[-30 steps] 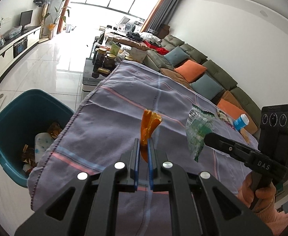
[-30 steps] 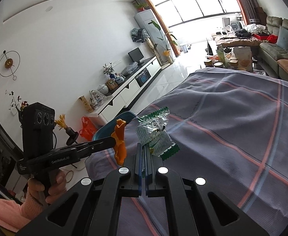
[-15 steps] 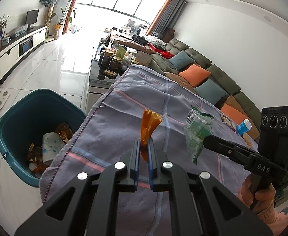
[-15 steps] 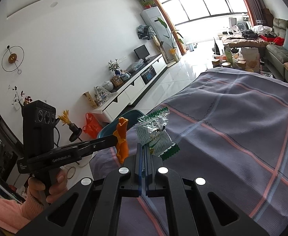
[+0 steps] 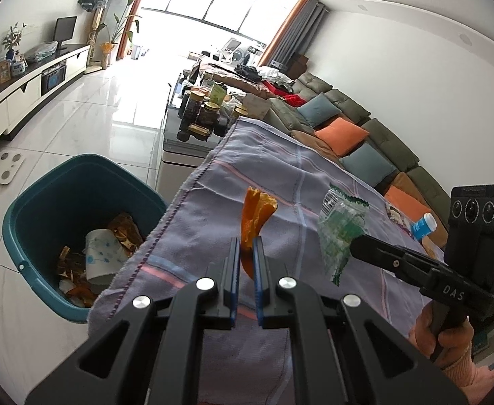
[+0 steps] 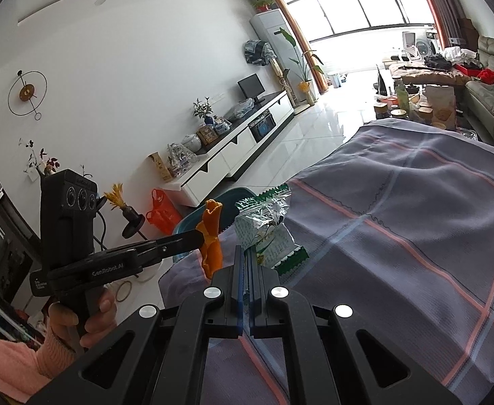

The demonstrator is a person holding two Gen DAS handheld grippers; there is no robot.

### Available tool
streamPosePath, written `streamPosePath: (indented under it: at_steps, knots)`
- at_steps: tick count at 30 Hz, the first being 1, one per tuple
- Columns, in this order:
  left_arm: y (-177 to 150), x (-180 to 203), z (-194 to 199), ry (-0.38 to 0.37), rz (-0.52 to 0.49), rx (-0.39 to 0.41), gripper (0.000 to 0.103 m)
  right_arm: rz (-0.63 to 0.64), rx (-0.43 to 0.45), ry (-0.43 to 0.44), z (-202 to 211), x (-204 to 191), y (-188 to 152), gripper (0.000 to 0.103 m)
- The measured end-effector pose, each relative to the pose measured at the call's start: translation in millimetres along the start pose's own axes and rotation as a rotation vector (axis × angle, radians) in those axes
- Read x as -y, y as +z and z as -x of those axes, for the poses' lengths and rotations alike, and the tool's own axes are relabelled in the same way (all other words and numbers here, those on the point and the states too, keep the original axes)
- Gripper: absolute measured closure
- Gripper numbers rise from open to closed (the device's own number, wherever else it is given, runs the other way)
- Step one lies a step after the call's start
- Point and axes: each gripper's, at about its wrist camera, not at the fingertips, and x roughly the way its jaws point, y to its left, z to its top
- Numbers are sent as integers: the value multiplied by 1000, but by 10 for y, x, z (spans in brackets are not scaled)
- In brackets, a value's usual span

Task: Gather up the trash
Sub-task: 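Lift the orange peel and plastic bag and carry both toward the teal basket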

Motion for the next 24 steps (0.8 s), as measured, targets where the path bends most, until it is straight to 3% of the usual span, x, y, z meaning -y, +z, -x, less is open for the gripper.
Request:
streamPosePath:
  at_steps: [24]
  knots:
    - [66, -222, 136, 52, 33, 37, 94, 58, -38, 49, -316, -210, 132, 101]
